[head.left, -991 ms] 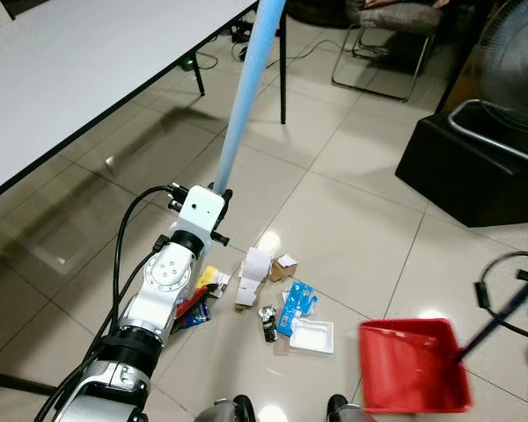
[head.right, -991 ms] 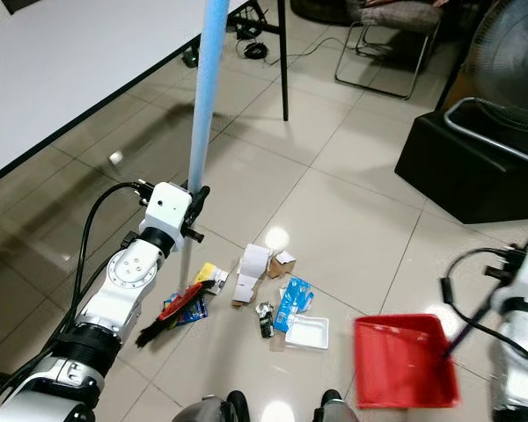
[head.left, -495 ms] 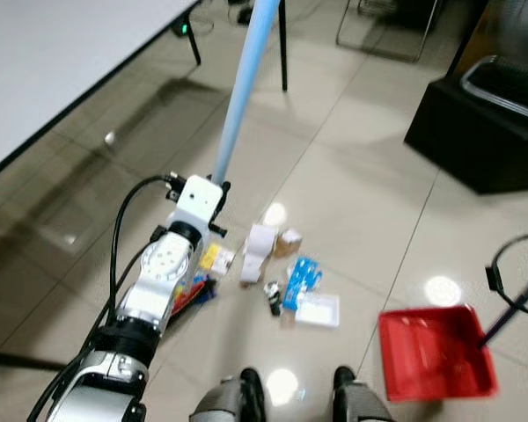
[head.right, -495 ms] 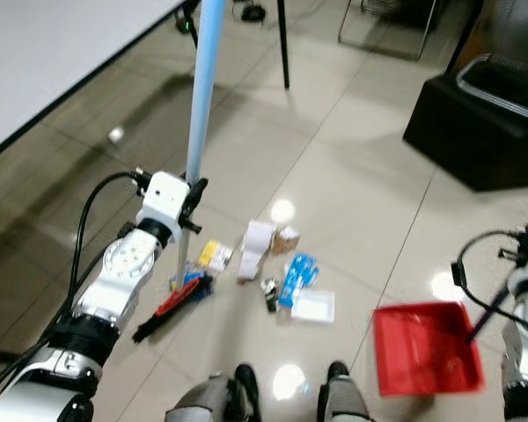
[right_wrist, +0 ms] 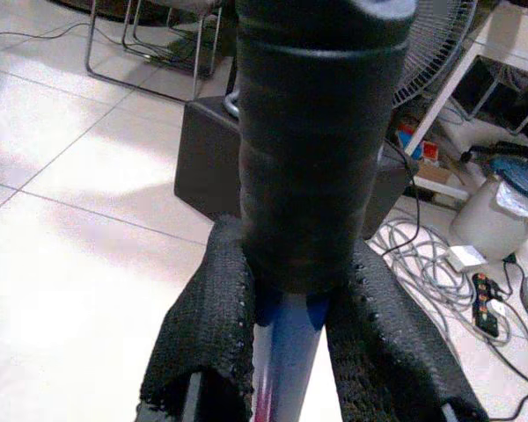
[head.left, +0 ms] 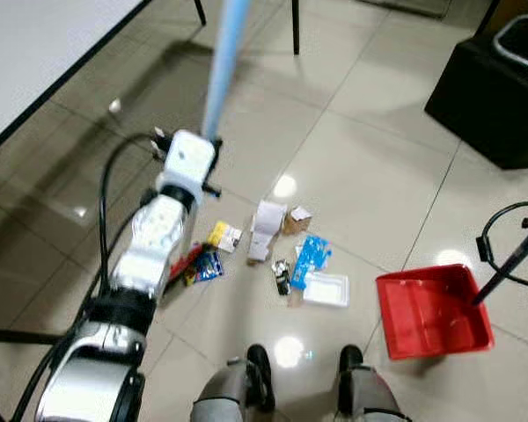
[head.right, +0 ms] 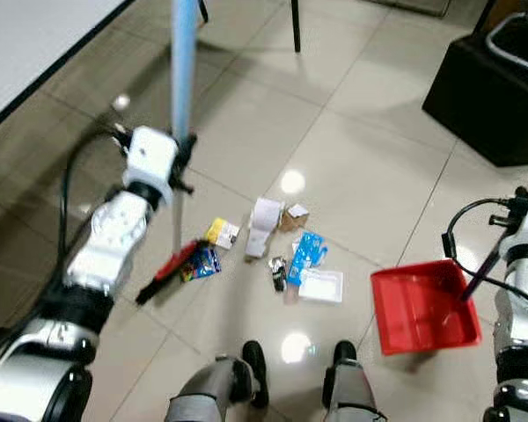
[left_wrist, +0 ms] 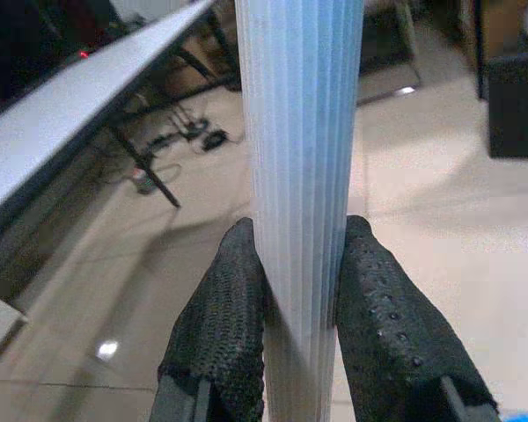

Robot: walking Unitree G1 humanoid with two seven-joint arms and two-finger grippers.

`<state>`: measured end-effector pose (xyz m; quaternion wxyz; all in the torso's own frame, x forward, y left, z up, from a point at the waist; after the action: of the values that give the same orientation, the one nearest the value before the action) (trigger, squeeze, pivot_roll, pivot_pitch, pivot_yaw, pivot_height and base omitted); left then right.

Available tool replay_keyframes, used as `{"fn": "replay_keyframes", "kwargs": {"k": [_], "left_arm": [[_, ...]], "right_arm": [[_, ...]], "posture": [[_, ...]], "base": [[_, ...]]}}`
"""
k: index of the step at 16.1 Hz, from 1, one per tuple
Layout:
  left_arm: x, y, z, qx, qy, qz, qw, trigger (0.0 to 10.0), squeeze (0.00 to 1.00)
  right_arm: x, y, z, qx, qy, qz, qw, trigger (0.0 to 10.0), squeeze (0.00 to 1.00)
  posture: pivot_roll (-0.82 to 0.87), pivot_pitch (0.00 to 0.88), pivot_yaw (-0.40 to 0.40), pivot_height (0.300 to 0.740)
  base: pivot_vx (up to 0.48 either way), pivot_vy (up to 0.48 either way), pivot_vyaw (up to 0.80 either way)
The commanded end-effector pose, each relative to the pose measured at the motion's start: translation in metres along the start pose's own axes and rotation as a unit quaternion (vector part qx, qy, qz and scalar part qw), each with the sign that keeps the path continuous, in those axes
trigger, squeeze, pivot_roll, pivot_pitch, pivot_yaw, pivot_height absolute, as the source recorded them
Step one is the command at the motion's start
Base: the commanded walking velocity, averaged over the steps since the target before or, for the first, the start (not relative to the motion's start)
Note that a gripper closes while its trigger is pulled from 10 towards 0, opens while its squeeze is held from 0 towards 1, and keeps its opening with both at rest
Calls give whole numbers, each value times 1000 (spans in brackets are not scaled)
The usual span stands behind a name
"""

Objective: Sweep floor

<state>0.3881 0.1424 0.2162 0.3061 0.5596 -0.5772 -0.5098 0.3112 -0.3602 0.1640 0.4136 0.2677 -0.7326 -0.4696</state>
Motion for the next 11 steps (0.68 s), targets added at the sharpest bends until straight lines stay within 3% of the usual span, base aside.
{"fn": "replay_keyframes", "kwargs": {"k": [1,4,8,11], "left_arm": [[-14,8,-2,15,32,-7,999,10000,0],[-28,11,-9,5,131,34,991,10000,0],[-23,4,-10,-9,143,31,989,10000,0],[-7,-4,-8,-20,128,38,991,10000,0]], "right_arm": [[7,1,-1,9,-7,16,1000,10000,0],[12,9,-8,24,-21,16,999,10000,0],[14,15,-12,33,-33,20,999,10000,0],[6,18,-12,52,-40,14,998,10000,0]], "posture": [[7,428,167,740],[-2,422,166,740],[1,425,173,740],[27,440,207,740]], "base": [[0,0,0],[0,0,0],[0,0,0],[0,0,0]]}}
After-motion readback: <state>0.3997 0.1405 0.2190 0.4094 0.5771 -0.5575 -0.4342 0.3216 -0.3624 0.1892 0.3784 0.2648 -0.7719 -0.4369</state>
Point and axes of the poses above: a point about 5 cm out from each wrist's last joint towards the gripper, its own z axis pointing back from the gripper into the wrist, its own y axis along the axis of the wrist's last joint, x = y × z, the point moved 1 cm from there along -z, pointing out of the wrist towards the gripper, and after that the axes turned 11 degrees about z, right-handed, at the moved point
